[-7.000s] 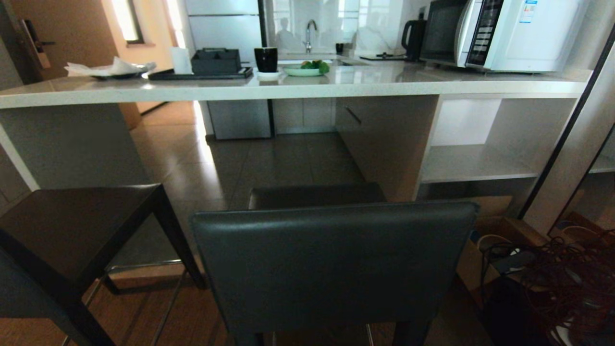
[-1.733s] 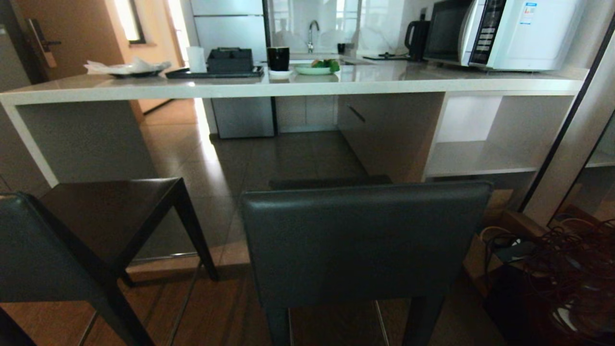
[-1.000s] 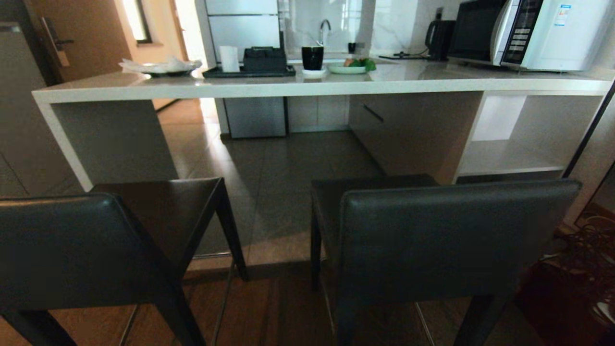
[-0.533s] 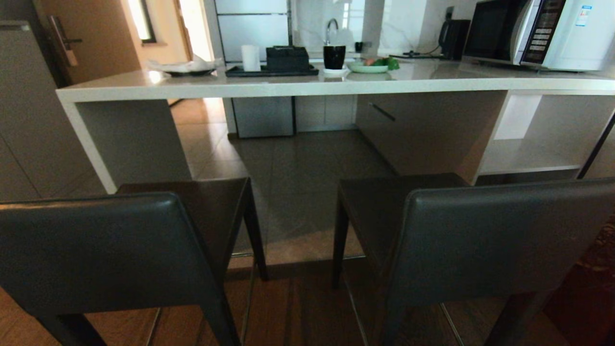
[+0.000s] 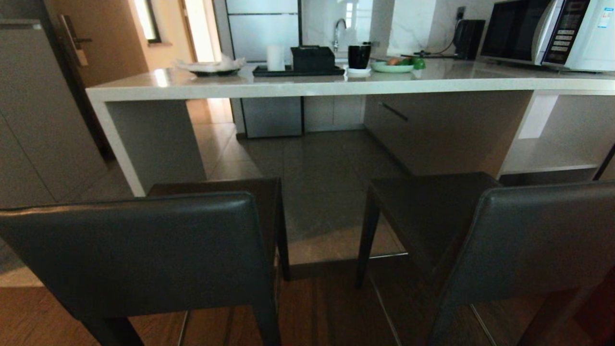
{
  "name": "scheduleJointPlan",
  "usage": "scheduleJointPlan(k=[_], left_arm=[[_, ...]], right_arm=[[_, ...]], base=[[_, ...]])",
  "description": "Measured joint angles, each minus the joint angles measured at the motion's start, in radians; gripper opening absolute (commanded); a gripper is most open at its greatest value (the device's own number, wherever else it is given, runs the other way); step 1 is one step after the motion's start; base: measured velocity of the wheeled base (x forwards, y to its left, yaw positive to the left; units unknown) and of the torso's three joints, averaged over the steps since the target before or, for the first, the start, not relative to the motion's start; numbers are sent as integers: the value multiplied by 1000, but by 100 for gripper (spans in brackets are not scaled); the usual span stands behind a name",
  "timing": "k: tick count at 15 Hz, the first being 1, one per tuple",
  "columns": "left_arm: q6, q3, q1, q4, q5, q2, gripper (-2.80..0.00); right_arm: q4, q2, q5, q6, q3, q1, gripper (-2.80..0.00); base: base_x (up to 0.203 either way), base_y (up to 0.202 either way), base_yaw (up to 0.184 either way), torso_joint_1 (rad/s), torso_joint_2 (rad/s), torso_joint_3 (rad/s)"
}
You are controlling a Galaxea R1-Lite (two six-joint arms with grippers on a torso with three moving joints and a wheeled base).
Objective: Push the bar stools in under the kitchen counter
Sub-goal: Push the gray chair back under the dining table
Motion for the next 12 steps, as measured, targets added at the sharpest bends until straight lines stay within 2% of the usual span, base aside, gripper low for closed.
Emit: scheduleJointPlan(k=[12], left_arm=[[0, 0, 0, 0, 0, 0, -280]], right_arm=[[0, 0, 0, 0, 0, 0, -280]], base=[[0, 194, -2, 2, 3, 2]])
